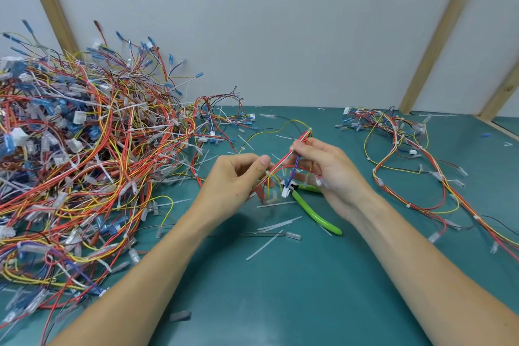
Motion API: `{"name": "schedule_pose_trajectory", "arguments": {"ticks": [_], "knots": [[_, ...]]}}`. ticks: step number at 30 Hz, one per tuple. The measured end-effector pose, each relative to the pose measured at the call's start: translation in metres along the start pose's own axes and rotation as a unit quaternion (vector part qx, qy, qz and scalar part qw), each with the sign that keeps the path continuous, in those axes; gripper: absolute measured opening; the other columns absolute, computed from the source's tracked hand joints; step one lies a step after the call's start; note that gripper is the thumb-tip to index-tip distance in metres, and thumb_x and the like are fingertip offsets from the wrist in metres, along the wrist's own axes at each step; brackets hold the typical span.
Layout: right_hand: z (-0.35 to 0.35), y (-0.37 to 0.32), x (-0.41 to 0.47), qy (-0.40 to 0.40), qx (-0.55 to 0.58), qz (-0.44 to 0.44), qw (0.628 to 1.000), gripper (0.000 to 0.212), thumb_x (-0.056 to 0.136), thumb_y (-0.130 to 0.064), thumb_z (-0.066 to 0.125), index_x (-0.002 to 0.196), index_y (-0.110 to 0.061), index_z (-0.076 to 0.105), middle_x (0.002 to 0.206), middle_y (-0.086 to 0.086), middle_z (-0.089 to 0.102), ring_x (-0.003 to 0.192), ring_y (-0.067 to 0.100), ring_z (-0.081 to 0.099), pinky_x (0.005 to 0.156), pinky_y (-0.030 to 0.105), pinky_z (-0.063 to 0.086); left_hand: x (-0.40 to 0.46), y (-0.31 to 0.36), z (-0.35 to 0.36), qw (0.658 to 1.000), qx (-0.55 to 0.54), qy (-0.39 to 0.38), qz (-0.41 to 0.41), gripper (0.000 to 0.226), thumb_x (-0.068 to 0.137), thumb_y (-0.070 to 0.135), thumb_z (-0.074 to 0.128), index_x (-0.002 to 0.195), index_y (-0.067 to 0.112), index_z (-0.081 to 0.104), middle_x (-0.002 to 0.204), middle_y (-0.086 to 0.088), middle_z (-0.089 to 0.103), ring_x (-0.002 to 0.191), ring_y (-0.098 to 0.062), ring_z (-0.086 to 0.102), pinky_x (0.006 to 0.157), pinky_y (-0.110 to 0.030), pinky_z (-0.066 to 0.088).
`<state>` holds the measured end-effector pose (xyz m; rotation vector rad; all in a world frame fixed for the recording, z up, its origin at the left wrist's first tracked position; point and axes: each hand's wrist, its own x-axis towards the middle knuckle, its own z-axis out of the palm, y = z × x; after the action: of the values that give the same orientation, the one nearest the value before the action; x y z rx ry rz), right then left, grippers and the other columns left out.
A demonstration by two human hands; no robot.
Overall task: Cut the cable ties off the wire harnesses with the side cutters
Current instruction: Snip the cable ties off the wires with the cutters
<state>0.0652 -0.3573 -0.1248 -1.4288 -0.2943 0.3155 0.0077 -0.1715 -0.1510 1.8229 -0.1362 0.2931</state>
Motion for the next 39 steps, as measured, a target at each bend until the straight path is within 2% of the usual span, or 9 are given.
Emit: {"name": "schedule_pose_trajectory", "arguments": {"ticks": [3, 8, 12, 16, 18, 23, 28, 31, 39], "knots": [[-0.008, -0.004, 0.002, 0.018, 0.093, 0.024, 0.995, 0.015, 0.102, -0.024, 0.058, 0.09, -0.017, 0.065, 0.091, -0.001, 0.077, 0.083, 0.015, 0.076, 0.075, 0.032, 0.059, -0.001, 0.001, -0.002, 0.999, 0.03, -0.037, 0.0, 0.037, 0.105, 0.034, 0.05, 0.082, 0.016, 0.073, 0.07, -0.002, 0.074, 0.06, -0.017, 0.067, 0.059, -0.021, 0.044], [-0.016, -0.001, 0.005, 0.048, 0.114, 0.04, 0.991, 0.019, 0.103, -0.027, 0.058, 0.088, -0.019, 0.066, 0.091, 0.0, 0.079, 0.08, 0.014, 0.076, 0.066, 0.029, 0.061, -0.001, 0.002, 0.0, 0.995, -0.021, -0.092, 0.017, 0.017, 0.101, 0.027, 0.059, 0.095, 0.018, 0.072, 0.069, -0.005, 0.071, 0.052, -0.017, 0.061, 0.058, -0.023, 0.049], [-0.014, 0.005, 0.008, 0.149, -0.076, -0.007, 0.986, 0.023, 0.096, -0.039, 0.069, 0.089, -0.017, 0.072, 0.079, -0.003, 0.077, 0.07, 0.006, 0.072, 0.064, 0.027, 0.055, -0.001, 0.0, -0.001, 0.998, -0.017, -0.06, 0.012, 0.01, 0.099, 0.026, 0.063, 0.097, 0.026, 0.073, 0.064, -0.002, 0.066, 0.042, -0.02, 0.05, 0.046, -0.025, 0.045], [-0.015, 0.007, 0.007, 0.271, -0.23, -0.168, 0.919, 0.016, 0.089, -0.034, 0.077, 0.092, -0.022, 0.067, 0.082, -0.008, 0.07, 0.073, 0.002, 0.063, 0.07, 0.02, 0.047, 0.001, -0.003, -0.004, 0.999, -0.024, 0.031, 0.007, 0.012, 0.099, 0.023, 0.063, 0.099, 0.021, 0.075, 0.065, -0.003, 0.069, 0.039, -0.019, 0.051, 0.043, -0.02, 0.04], [-0.012, 0.005, 0.005, 0.224, -0.219, -0.213, 0.926, 0.013, 0.094, -0.027, 0.071, 0.082, -0.022, 0.071, 0.069, -0.009, 0.067, 0.063, 0.002, 0.059, 0.062, 0.015, 0.044, 0.001, -0.002, -0.004, 0.997, -0.034, 0.064, 0.011, 0.012, 0.098, 0.023, 0.064, 0.101, 0.02, 0.075, 0.068, -0.006, 0.07, 0.039, -0.018, 0.052, 0.042, -0.018, 0.038], [0.013, 0.011, -0.003, 0.038, -0.182, -0.11, 0.976, 0.029, 0.101, -0.036, 0.063, 0.084, -0.02, 0.079, 0.069, -0.002, 0.071, 0.05, 0.005, 0.05, 0.047, 0.011, 0.038, -0.003, 0.001, 0.005, 0.998, -0.005, 0.027, 0.05, 0.017, 0.099, 0.022, 0.062, 0.107, 0.03, 0.075, 0.072, -0.004, 0.071, 0.051, -0.022, 0.064, 0.049, -0.028, 0.045], [0.007, 0.006, -0.003, 0.057, -0.118, -0.074, 0.989, 0.019, 0.095, -0.034, 0.071, 0.086, -0.02, 0.079, 0.062, -0.01, 0.054, 0.059, 0.007, 0.047, 0.051, 0.018, 0.04, -0.006, 0.002, 0.005, 0.988, 0.108, -0.053, 0.097, 0.031, 0.105, 0.027, 0.05, 0.131, 0.038, 0.064, 0.089, 0.008, 0.073, 0.075, -0.015, 0.067, 0.076, -0.026, 0.052], [0.007, 0.005, -0.004, 0.033, -0.092, -0.052, 0.994, 0.012, 0.095, -0.027, 0.072, 0.09, -0.016, 0.071, 0.072, -0.007, 0.065, 0.068, 0.007, 0.06, 0.057, 0.021, 0.05, -0.009, 0.004, 0.003, 0.976, 0.183, -0.06, 0.102, 0.033, 0.105, 0.037, 0.046, 0.135, 0.046, 0.057, 0.105, 0.02, 0.072, 0.094, -0.007, 0.066, 0.091, -0.033, 0.052], [-0.006, -0.003, 0.003, 0.089, 0.088, -0.011, 0.992, 0.013, 0.104, -0.02, 0.057, 0.099, -0.014, 0.068, 0.078, -0.004, 0.065, 0.069, 0.014, 0.071, 0.056, 0.027, 0.057, -0.009, 0.002, -0.004, 0.959, 0.281, -0.012, 0.045, 0.081, 0.077, 0.033, 0.054, 0.15, 0.041, 0.02, 0.114, 0.021, 0.06, 0.107, -0.007, 0.06, 0.094, -0.034, 0.048]]}}
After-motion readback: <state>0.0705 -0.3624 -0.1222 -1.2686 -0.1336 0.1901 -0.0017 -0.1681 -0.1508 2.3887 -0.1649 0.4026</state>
